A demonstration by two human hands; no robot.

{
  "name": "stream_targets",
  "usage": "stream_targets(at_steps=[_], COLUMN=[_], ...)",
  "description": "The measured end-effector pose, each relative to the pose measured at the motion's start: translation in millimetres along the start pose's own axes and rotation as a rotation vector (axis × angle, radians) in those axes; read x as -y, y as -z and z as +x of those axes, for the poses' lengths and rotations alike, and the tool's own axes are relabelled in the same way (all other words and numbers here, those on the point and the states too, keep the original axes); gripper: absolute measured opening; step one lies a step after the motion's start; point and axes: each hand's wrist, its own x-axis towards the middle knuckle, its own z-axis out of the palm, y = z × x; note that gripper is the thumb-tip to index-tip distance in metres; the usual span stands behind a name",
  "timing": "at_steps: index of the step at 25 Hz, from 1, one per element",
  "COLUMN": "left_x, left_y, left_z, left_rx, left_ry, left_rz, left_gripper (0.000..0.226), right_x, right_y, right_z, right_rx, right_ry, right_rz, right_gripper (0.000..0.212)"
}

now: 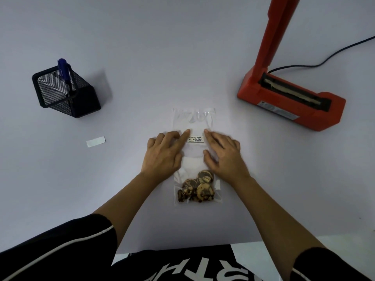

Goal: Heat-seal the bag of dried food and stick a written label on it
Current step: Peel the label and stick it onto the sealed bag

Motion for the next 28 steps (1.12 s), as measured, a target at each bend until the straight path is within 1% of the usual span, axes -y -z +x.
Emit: stream_targets(at_steps=[3,6,10,12,13,14,15,16,17,18,19,21,22,23,25,28], left_x=[0,-1,-3,-4,-4,-4,-5,-6,-9,-15,-22,-39,-45,-48,-50,-46], left_y=[0,-2,1,6,12,18,26,33,40,47,53,60,60,59,53,57], left_z=[-1,-1,1,2,2,2,1,-2,-4,-7,-10,-13,-14,-14,-13,-11], left_rx=[0.009,0.005,0.009,0.026,0.035,0.033,-0.003,-0.066,-0.116,-0.110,-0.051,0.101,0.152,0.185,0.209,0.159], left_ry=[-0.036,-0.026,-0.009,0.003,0.052,0.141,0.260,0.397,0.533,0.650,0.733,0.831,0.873,0.923,1.042,1.176], left_rz=[0.041,0.048,0.010,-0.062,-0.155,-0.275,-0.387,-0.461,-0.494,-0.509,-0.516,-0.550,-0.580,-0.622,-0.764,-0.936], left_gripper=[0.050,0.048,0.050,0.052,0.054,0.054,0.053,0.048,0.041,0.036,0.035,0.033,0.034,0.035,0.034,0.025], right_x=[0,0,1,1,2,3,4,6,7,12,16,27,32,38,48,59], right_y=[-1,-1,2,7,13,21,29,36,42,47,49,49,46,43,35,31], right_z=[-1,-1,0,3,4,5,4,1,-4,-13,-23,-41,-49,-55,-60,-49], right_rx=[0.004,0.006,0.052,0.055,0.041,-0.007,-0.093,-0.177,-0.222,-0.217,-0.170,0.007,0.103,0.173,0.208,0.176], right_ry=[0.002,-0.009,-0.012,-0.048,-0.099,-0.153,-0.192,-0.218,-0.247,-0.292,-0.364,-0.559,-0.623,-0.634,-0.603,-0.643], right_rz=[0.009,0.008,0.002,0.160,0.289,0.392,0.439,0.437,0.423,0.413,0.411,0.414,0.425,0.445,0.521,0.650], right_gripper=[0.046,0.047,0.051,0.045,0.042,0.039,0.035,0.031,0.029,0.029,0.032,0.045,0.053,0.059,0.065,0.066])
